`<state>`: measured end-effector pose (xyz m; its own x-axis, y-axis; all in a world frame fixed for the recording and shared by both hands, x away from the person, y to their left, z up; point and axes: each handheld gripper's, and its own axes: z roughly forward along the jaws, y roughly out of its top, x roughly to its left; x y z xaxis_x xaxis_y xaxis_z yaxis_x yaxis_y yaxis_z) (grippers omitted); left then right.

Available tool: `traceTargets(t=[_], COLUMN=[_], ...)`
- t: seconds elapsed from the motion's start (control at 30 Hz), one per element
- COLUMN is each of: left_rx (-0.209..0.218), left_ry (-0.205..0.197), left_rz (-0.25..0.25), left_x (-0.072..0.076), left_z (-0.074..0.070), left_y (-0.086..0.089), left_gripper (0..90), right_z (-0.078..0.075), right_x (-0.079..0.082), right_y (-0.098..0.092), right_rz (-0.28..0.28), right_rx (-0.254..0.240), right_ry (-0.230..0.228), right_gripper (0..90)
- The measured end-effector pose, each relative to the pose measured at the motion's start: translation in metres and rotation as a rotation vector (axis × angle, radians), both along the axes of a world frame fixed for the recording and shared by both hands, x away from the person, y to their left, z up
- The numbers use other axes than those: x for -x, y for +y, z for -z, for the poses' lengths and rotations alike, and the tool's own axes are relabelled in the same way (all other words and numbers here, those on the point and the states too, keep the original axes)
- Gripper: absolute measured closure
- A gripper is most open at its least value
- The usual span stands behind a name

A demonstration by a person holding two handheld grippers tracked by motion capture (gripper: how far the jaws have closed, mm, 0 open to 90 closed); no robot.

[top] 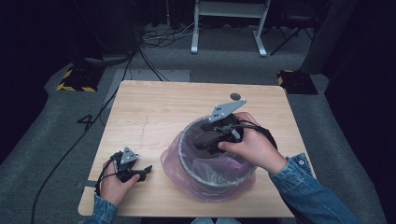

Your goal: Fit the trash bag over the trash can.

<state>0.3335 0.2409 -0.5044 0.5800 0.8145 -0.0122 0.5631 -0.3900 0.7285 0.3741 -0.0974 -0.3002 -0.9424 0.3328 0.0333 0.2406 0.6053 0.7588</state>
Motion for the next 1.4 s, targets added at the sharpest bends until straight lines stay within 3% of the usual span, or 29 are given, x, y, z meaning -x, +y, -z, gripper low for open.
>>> traceTargets(t=[0.1, 0.2, 0.4, 0.57, 0.93, 1.17, 1.3, 1.4], left_rx=[0.001, 0.0, 0.0, 0.0, 0.001, 0.002, 0.001, 0.001], left_ry=[0.001, 0.0, 0.0, 0.0, 0.0, 0.001, 0.0, 0.0], left_rz=[0.0, 0.0, 0.0, 0.0, 0.0, 0.0, 0.001, 0.001], left_x=[0.0, 0.0, 0.0, 0.0, 0.0, 0.0, 0.0, 0.0], left_z=[0.0, 0.0, 0.0, 0.0, 0.0, 0.0, 0.0, 0.0], left_y=[0.0, 0.0, 0.0, 0.0, 0.0, 0.0, 0.0, 0.0], left_gripper=[25.7, 25.8, 25.8, 25.8, 25.8, 25.8, 25.7, 25.6], right_z=[-0.009, -0.008, 0.015, 0.036, 0.073, 0.094, 0.098, 0.083], right_x=[0.008, 0.011, 0.013, 0.017, 0.017, 0.012, 0.01, 0.009], right_y=[-0.001, 0.001, 0.01, 0.021, 0.033, 0.037, 0.036, 0.033], right_rz=[-0.051, -0.124, -0.233, -0.291, -0.287, -0.249, -0.243, -0.229], right_rx=[-0.015, -0.008, 0.095, 0.176, 0.362, 0.44, 0.437, 0.374], right_ry=[-0.01, -0.006, 0.021, 0.06, 0.097, 0.14, 0.144, 0.128], right_gripper=[31.6, 30.5, 29.4, 28.8, 27.7, 23.3, 24.6, 24.7])
